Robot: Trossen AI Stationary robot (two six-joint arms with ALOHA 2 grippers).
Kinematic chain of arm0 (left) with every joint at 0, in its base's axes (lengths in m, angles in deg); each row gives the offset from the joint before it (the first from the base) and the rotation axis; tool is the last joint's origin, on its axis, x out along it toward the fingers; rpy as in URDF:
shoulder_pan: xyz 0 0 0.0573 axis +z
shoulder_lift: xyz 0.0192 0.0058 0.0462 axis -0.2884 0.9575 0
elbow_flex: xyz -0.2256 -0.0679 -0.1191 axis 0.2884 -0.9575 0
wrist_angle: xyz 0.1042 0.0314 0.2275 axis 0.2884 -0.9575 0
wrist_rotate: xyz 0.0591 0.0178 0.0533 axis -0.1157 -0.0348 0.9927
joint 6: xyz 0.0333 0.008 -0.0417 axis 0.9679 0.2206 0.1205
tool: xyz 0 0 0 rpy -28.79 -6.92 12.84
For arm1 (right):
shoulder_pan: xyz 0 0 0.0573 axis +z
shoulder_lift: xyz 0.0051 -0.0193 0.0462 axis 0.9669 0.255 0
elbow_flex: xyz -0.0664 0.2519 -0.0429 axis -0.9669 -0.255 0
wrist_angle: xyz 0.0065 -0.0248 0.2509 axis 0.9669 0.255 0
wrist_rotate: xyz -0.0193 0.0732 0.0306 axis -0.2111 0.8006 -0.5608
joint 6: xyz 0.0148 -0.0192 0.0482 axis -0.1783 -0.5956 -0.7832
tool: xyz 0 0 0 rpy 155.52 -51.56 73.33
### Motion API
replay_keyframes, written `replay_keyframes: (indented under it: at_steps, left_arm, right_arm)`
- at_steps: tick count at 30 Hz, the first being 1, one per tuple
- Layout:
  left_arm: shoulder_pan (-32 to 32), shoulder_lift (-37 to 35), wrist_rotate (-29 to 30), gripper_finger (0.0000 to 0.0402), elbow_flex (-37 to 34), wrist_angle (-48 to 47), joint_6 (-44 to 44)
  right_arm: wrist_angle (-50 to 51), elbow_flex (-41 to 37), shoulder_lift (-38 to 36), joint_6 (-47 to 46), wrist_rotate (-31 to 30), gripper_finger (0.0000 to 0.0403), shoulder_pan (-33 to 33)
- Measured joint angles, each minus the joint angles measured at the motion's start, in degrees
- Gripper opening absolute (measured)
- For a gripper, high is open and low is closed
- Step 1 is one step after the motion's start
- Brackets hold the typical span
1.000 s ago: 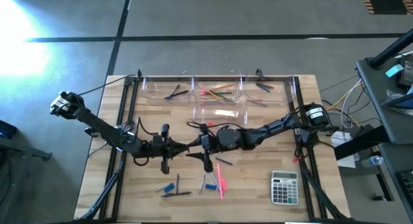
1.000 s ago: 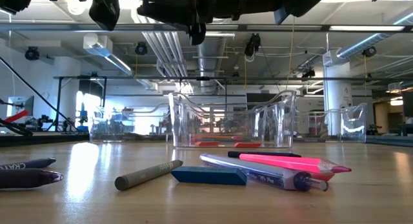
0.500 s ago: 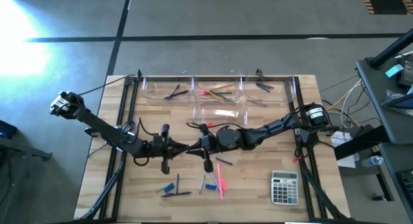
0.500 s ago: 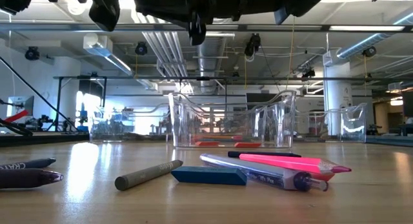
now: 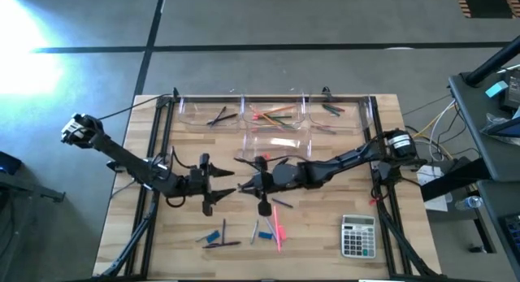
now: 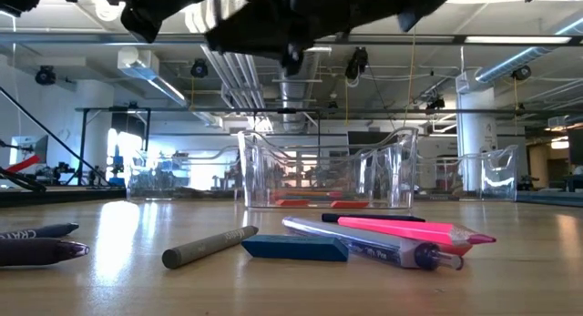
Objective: Sort crayons/erasers/pens/pencils in bins
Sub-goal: Put the blue crayon into the top right transparent bin
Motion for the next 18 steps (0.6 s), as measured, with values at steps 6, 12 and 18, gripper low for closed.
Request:
replay_keyframes:
  at_steps: [6, 12, 18]
  left_arm:
    - [-0.72, -3.08, 0.2, 0.0246, -1.1, -1.59, -0.99]
    - [-0.83, -3.47, 0.17, 0.0246, -1.89, -1.64, -1.75]
    - [-0.83, -3.33, 0.17, 0.0247, -1.86, -1.55, -1.75]
  right_arm:
    - [18.59, 0.0, -9.06, 4.68, -11.95, 0.0019, -0.18]
    - [38.94, -2.62, -21.67, 4.71, -16.88, 0.0019, -6.87]
    - [45.89, -12.94, -34.88, 2.74, -13.39, 0.002, -23.99]
